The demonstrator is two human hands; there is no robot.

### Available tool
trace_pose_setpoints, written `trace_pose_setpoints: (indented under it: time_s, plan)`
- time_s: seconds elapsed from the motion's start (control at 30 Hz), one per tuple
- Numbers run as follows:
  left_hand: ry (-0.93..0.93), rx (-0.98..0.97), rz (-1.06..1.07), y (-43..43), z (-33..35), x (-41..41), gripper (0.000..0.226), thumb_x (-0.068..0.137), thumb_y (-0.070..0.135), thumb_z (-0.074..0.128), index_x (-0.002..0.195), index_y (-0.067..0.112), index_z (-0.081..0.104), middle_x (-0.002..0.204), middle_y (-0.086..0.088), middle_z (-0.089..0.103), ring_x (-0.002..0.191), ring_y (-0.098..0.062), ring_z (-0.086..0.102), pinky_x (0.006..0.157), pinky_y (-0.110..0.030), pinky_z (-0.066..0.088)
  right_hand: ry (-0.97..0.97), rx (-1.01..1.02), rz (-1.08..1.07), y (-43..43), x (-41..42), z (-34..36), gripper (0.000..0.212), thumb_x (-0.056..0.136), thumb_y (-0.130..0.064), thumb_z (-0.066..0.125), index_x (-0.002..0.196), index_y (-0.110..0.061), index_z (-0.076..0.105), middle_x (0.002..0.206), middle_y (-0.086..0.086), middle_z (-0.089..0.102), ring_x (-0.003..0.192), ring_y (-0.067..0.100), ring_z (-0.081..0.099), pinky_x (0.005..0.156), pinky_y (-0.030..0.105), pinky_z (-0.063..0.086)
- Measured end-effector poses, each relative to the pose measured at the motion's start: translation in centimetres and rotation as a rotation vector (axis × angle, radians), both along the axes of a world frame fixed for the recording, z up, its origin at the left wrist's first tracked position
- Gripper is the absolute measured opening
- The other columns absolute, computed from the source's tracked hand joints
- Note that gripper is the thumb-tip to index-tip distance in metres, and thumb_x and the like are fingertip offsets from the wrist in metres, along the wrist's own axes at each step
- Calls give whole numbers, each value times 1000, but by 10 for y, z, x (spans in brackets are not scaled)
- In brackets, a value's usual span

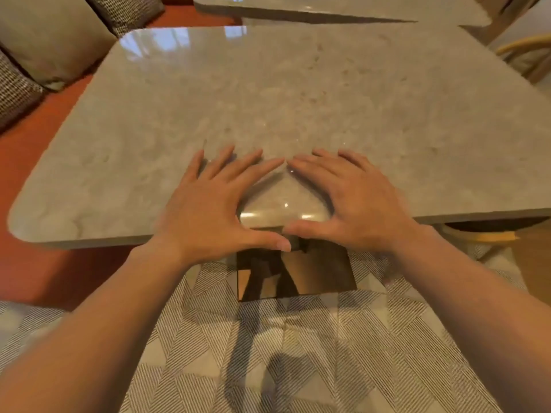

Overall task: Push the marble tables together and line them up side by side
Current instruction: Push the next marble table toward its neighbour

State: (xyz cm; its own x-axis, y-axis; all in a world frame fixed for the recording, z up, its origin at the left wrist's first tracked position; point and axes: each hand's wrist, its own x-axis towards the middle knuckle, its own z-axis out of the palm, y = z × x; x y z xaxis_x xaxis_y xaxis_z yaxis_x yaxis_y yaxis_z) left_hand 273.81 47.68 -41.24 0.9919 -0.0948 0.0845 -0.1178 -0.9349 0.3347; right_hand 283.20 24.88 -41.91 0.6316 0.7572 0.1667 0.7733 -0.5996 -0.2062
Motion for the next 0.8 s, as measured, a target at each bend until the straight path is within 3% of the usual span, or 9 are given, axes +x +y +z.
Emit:
trace_pose_setpoints:
  time_s: [0.13, 0.37, 0.67, 0.8]
  plan:
    - [-56, 239, 31, 2, -12, 8, 128, 51, 116, 9, 163, 55, 13, 177, 10, 25, 165, -31, 26, 132, -56, 21, -96, -132, -29, 6, 3, -2, 112, 77, -96, 34, 165, -28, 36, 171, -2, 42, 160, 26, 38, 130, 51, 26]
    - [-144, 288, 14, 7, -19, 15, 129, 54, 114, 1, 162, 50, 30, 173, 10, 36, 162, -32, 35, 129, -57, 28, -136, -250, -57, 11, 5, -2, 112, 77, -98, 26, 167, -30, 33, 174, 0, 36, 161, 30, 35, 130, 54, 25]
    - [-121, 278, -30, 53, -15, 39, 124, 53, 116, 4, 161, 57, 19, 174, 19, 27, 165, -25, 28, 132, -52, 23, -40, -234, -75, 51, 18, 0, 114, 74, -100, 22, 168, -36, 23, 177, -5, 27, 166, 25, 23, 133, 51, 14]
    - [-98, 256, -55, 80, -12, 54, 115, 50, 117, 7, 154, 66, 5, 174, 24, 19, 167, -18, 20, 135, -49, 19, -20, -209, -97, 77, 28, -2, 116, 72, -101, 17, 169, -37, 20, 179, -7, 22, 167, 23, 18, 133, 51, 10]
